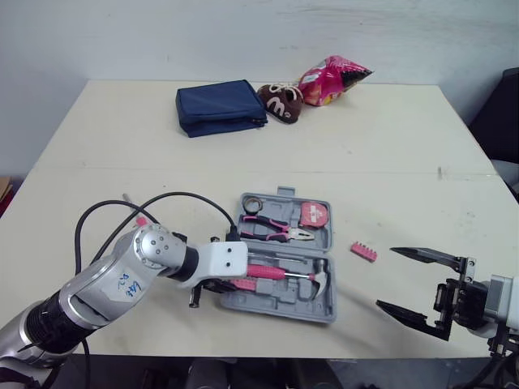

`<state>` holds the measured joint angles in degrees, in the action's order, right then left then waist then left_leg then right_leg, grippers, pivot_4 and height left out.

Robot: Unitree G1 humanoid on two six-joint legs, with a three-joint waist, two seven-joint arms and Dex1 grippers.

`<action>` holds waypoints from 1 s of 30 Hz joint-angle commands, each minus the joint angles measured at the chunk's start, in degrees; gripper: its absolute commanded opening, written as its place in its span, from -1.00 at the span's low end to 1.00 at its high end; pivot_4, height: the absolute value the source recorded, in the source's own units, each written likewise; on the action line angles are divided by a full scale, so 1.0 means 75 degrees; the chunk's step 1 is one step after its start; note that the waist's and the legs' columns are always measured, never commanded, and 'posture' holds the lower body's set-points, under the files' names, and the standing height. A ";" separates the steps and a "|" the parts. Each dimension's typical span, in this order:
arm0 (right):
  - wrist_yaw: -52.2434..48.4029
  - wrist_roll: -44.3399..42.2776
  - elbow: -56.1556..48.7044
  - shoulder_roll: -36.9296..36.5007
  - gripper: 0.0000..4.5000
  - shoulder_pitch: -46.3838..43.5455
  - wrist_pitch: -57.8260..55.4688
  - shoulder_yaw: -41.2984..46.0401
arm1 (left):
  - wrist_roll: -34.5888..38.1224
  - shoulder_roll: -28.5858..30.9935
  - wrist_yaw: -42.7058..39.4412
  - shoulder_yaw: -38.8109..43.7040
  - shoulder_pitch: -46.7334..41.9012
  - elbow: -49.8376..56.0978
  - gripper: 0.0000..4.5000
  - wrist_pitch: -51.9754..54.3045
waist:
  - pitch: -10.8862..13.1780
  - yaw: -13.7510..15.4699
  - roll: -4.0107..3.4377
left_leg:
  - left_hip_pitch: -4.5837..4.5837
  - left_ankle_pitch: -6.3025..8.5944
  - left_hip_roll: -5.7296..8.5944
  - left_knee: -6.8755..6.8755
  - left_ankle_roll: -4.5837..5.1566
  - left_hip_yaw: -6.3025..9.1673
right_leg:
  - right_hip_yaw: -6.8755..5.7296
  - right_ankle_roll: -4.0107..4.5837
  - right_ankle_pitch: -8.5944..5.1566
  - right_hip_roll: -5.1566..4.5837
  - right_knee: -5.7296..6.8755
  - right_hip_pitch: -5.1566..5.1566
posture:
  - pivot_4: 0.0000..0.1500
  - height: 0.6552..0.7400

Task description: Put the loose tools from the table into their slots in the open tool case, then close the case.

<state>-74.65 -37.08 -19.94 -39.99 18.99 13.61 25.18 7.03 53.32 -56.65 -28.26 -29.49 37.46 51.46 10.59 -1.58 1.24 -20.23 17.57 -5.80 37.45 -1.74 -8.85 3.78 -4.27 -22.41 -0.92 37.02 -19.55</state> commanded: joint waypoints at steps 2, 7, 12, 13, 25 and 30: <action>0.0076 -0.0073 -0.0250 0.0028 1.00 0.0078 0.0018 0.0021 | -0.0026 -0.0039 0.0063 0.0140 0.0050 0.0185 -0.72 -0.0095 | 0.0000 -0.0002 0.0000 | 0.0001 -0.0002 0.0001 0.0002 0.0002 0.0000 | 0.0001 0.0000 0.0001 -0.0001 0.0003 0.0001 | 1.00 1.00; 0.0085 -0.0082 -0.0260 0.0031 1.00 0.0104 0.0027 -0.0027 | 0.0095 -0.0243 0.0101 0.0552 0.0390 0.0150 0.31 -0.0911 | 0.0000 -0.0002 0.0000 | 0.0002 -0.0004 0.0003 0.0002 0.0005 0.0002 | -0.0001 -0.0001 0.0001 -0.0006 0.0007 0.0002 | 1.00 1.00; -0.0002 -0.0079 -0.0053 -0.0009 1.00 -0.0033 0.0041 -0.0073 | 0.0649 -0.0127 -0.0141 0.1768 0.0988 0.0234 0.31 -0.1797 | 0.0000 -0.0035 0.0000 | 0.0002 -0.0007 -0.0002 -0.0006 -0.0001 0.0002 | -0.0001 0.0001 0.0000 -0.0002 0.0009 -0.0003 | 1.00 1.00; -0.0039 -0.0073 0.0050 -0.0025 1.00 -0.0100 0.0052 -0.0079 | 0.0787 -0.0198 -0.0137 0.2071 0.1182 0.0146 0.31 -0.2091 | 0.0000 -0.0030 0.0000 | 0.0004 -0.0009 -0.0003 -0.0008 -0.0005 0.0002 | -0.0002 0.0001 0.0000 -0.0001 0.0009 -0.0003 | 1.00 1.00; -0.0347 -0.0022 0.0643 0.0004 1.00 -0.0421 0.0282 -0.0063 | 0.1472 -0.0740 -0.0816 0.3097 0.2750 -0.1428 -0.96 -0.4291 | 0.0003 -0.0024 0.0005 | 0.0007 -0.0014 0.0006 -0.0013 -0.0004 0.0010 | -0.0020 0.0003 0.0000 -0.0014 0.0013 0.0001 | 1.00 1.00; -0.0298 -0.0078 0.0493 -0.0009 1.00 -0.0261 0.0315 0.0037 | 0.0939 -0.0711 -0.0593 0.2564 0.2831 -0.1628 -0.99 -0.4162 | 0.0003 -0.0016 0.0006 | 0.0002 -0.0013 0.0009 -0.0020 -0.0002 0.0010 | -0.0020 0.0002 0.0000 -0.0017 -0.0001 0.0001 | 1.00 1.00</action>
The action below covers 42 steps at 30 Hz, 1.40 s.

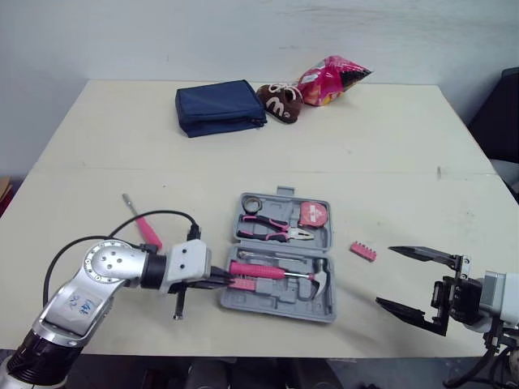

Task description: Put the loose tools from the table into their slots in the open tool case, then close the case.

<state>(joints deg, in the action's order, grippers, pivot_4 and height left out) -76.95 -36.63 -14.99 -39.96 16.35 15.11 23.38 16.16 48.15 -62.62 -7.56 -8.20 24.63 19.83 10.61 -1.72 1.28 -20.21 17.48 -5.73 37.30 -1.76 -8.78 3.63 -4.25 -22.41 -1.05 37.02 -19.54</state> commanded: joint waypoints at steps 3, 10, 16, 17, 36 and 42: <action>0.0058 -0.0148 -0.0269 -0.0015 1.00 0.0159 0.0109 0.0295 | -0.0425 -0.0152 0.0531 -0.0261 -0.0009 0.0081 -0.99 0.0247 | -0.0001 -0.0001 -0.0001 | 0.0001 0.0001 0.0002 -0.0002 0.0001 0.0000 | 0.0000 0.0000 0.0000 -0.0004 0.0000 0.0001 | 1.00 1.00; 0.0215 -0.0106 -0.0448 -0.0020 1.00 0.0264 0.0064 0.0244 | -0.0943 0.0082 0.0615 -0.0755 0.0045 0.0000 -0.99 0.0484 | -0.0003 -0.0004 -0.0005 | 0.0012 -0.0005 0.0008 -0.0004 0.0008 0.0001 | -0.0004 0.0001 0.0003 -0.0015 0.0012 0.0009 | 1.00 1.00; 0.0269 -0.0090 -0.0449 -0.0042 1.00 0.0233 0.0078 0.0205 | -0.1284 0.0439 0.0705 -0.1257 -0.0016 0.0056 -0.99 0.1445 | -0.0017 -0.0035 -0.0014 | 0.0020 -0.0007 0.0018 -0.0020 0.0014 -0.0001 | -0.0007 0.0002 0.0007 -0.0030 0.0011 0.0015 | 1.00 1.00; 0.0270 -0.0086 -0.0434 -0.0045 1.00 0.0221 0.0083 0.0201 | -0.1304 0.0425 0.0787 -0.1337 -0.0052 0.0057 -0.99 0.1722 | -0.0024 -0.0038 -0.0023 | 0.0024 -0.0008 0.0018 -0.0022 0.0014 0.0000 | -0.0010 0.0003 0.0006 -0.0030 0.0011 0.0019 | 1.00 1.00; 0.0477 -0.0074 0.0660 -0.0329 1.00 0.0835 -0.0086 0.1867 | 0.1213 -0.1046 0.0150 0.3419 0.1954 -0.2085 -0.04 -0.2457 | -0.0021 -0.0087 -0.0002 | 0.0082 0.0040 0.0018 -0.0050 0.0020 0.0020 | -0.0048 0.0028 -0.0018 -0.0049 -0.0065 0.0105 | 1.00 1.00; 0.0120 0.0319 0.3872 -0.0691 1.00 0.1077 0.0984 0.3337 | 0.0987 -0.0224 0.0845 0.6112 0.2747 -0.4796 0.98 -0.3537 | -0.0003 -0.0054 0.0030 | 0.0043 0.0082 0.0019 -0.0049 0.0034 0.0017 | -0.0053 0.0026 -0.0034 -0.0055 -0.0114 0.0083 | 1.00 1.00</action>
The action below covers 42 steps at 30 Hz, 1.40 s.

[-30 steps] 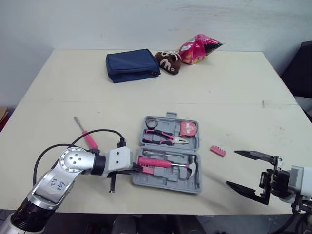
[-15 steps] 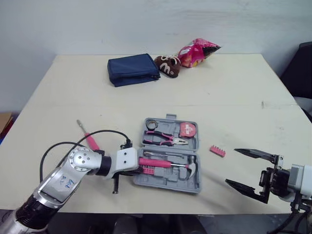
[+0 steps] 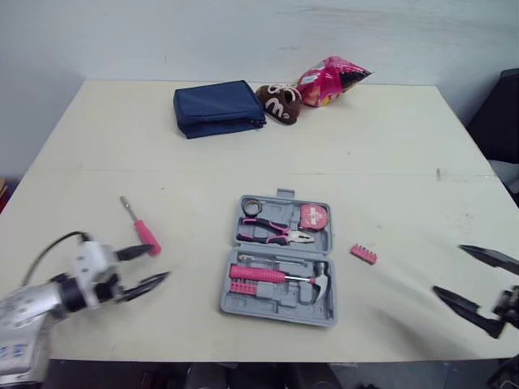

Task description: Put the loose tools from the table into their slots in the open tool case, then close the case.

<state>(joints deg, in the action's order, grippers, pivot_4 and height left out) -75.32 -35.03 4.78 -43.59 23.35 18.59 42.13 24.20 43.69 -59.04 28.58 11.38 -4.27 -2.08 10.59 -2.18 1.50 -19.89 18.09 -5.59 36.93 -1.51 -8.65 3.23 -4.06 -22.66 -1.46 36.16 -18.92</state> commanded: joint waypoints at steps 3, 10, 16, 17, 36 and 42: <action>-0.0228 0.0151 0.2375 -0.0379 1.00 0.0192 0.0935 0.1217 | -0.0083 0.0665 0.0371 0.1892 0.0380 -0.1934 0.98 -0.0971 | -0.0002 0.0024 -0.0003 | -0.0018 0.0027 0.0001 0.0001 0.0005 -0.0007 | -0.0002 0.0006 -0.0003 -0.0008 -0.0023 -0.0006 | 1.00 1.00; -0.0142 0.0348 0.4419 -0.0609 1.00 0.0062 0.1740 0.1434 | -0.0051 0.0849 0.0028 0.1947 0.0570 -0.3046 0.98 -0.1359 | -0.0003 -0.0069 -0.0005 | -0.0020 0.0052 -0.0002 0.0001 0.0002 -0.0037 | 0.0004 0.0007 -0.0005 -0.0009 -0.0028 -0.0016 | 1.00 1.00; 0.1163 0.1042 0.3970 -0.0624 1.00 -0.0390 0.1693 0.0788 | 0.0062 0.0551 0.0135 0.1276 0.0169 -0.1595 0.98 -0.1085 | -0.0007 -0.0168 -0.0016 | -0.0020 0.0043 -0.0001 0.0004 -0.0023 -0.0035 | 0.0009 -0.0024 0.0016 -0.0013 -0.0013 -0.0016 | 1.00 1.00; 0.1113 0.0921 0.3709 -0.0579 1.00 -0.0481 0.1644 0.0720 | 0.0140 0.0525 0.0193 0.1223 0.0085 -0.1370 0.98 -0.0942 | -0.0006 -0.0182 -0.0018 | -0.0020 0.0041 -0.0002 0.0003 -0.0027 -0.0034 | 0.0009 -0.0027 0.0022 -0.0011 -0.0011 -0.0017 | 1.00 1.00; 0.1795 0.0963 -0.0542 -0.0777 1.00 -0.2185 -0.3524 -0.3006 | 0.1703 0.0465 -0.0480 -0.2820 -0.2783 0.3891 0.98 0.2663 | -0.0002 -0.0151 -0.0036 | -0.0078 -0.0021 -0.0001 0.0033 -0.0021 -0.0046 | 0.0040 -0.0068 0.0018 0.0020 0.0047 -0.0106 | 1.00 1.00; 0.1839 0.1293 -0.0394 -0.0546 1.00 -0.2861 -0.3724 -0.3722 | 0.1778 0.0430 -0.0642 -0.3055 -0.2957 0.4092 0.98 0.2878 | -0.0001 -0.0146 -0.0038 | -0.0077 -0.0023 -0.0003 0.0047 -0.0021 -0.0047 | 0.0043 -0.0068 0.0018 0.0024 0.0060 -0.0107 | 1.00 1.00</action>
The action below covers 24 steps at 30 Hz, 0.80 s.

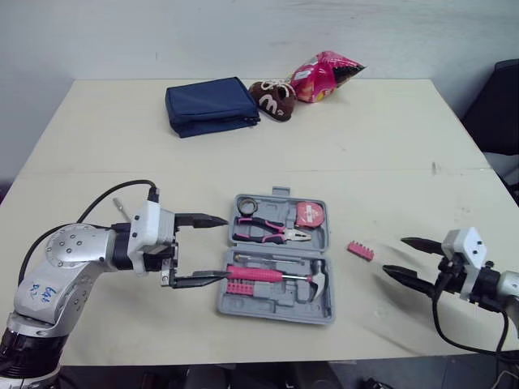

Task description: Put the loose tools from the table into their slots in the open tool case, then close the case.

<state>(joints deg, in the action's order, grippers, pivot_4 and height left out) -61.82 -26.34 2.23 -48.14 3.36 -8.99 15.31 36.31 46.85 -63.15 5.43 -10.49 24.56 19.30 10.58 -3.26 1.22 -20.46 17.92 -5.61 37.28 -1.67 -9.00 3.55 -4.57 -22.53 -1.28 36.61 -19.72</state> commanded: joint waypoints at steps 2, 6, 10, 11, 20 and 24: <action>0.0123 0.0238 -0.0071 0.0148 1.00 -0.0391 -0.0100 -0.0328 | 0.0144 0.0008 -0.0133 0.0030 -0.0066 0.0264 0.98 0.0038 | 0.0000 -0.0010 0.0000 | 0.0003 -0.0001 -0.0002 0.0006 -0.0001 -0.0001 | 0.0002 0.0000 0.0000 0.0003 0.0008 0.0000 | 1.00 1.00; 0.0181 0.0401 -0.0098 0.0221 1.00 -0.0601 -0.0182 -0.0530 | 0.0005 0.0058 -0.0263 -0.0076 -0.0115 0.0356 0.98 -0.0008 | 0.0001 0.0004 -0.0001 | 0.0004 -0.0003 -0.0003 0.0018 -0.0001 0.0000 | 0.0003 0.0000 -0.0001 0.0004 0.0028 -0.0001 | 1.00 1.00; 0.0304 0.0473 -0.0196 0.0303 1.00 -0.0718 -0.0296 -0.0662 | 0.0027 -0.0009 -0.0190 -0.0175 -0.0260 0.0489 0.98 0.0066 | 0.0001 0.0019 -0.0002 | 0.0003 -0.0003 -0.0002 0.0031 0.0000 0.0001 | 0.0002 0.0000 0.0000 0.0002 0.0036 0.0001 | 1.00 1.00; 0.0299 0.0514 -0.0197 0.0305 1.00 -0.0733 -0.0282 -0.0716 | 0.0021 -0.0027 -0.0177 -0.0201 -0.0282 0.0507 0.98 0.0079 | 0.0001 0.0023 -0.0001 | 0.0004 -0.0003 -0.0002 0.0032 0.0000 0.0003 | 0.0001 0.0000 0.0000 0.0001 0.0037 0.0003 | 1.00 1.00; 0.0394 0.0712 -0.0074 0.0430 1.00 -0.0806 -0.0267 -0.0932 | -0.0071 -0.0088 -0.0180 -0.0363 -0.0412 0.0465 0.98 0.0081 | 0.0001 -0.0003 -0.0001 | 0.0005 -0.0004 -0.0006 0.0036 0.0000 0.0001 | 0.0004 0.0000 0.0000 0.0008 0.0044 0.0001 | 1.00 1.00; 0.0401 0.0796 0.0051 0.0500 0.76 -0.0836 -0.0169 -0.0999 | -0.0069 -0.0069 -0.0185 -0.0380 -0.0434 0.0449 1.00 0.0085 | 0.0001 -0.0003 -0.0001 | 0.0006 -0.0004 -0.0007 0.0042 -0.0001 0.0001 | 0.0005 0.0000 0.0000 0.0008 0.0050 0.0002 | 1.00 1.00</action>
<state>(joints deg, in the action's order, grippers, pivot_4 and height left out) -58.80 -20.60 2.66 -44.54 -3.00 -11.11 7.45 35.66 46.20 -64.53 2.17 -13.15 26.57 19.98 10.59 -3.28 1.21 -20.41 17.89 -5.66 37.61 -1.67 -9.00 3.59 -4.57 -22.53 -1.22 36.98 -19.70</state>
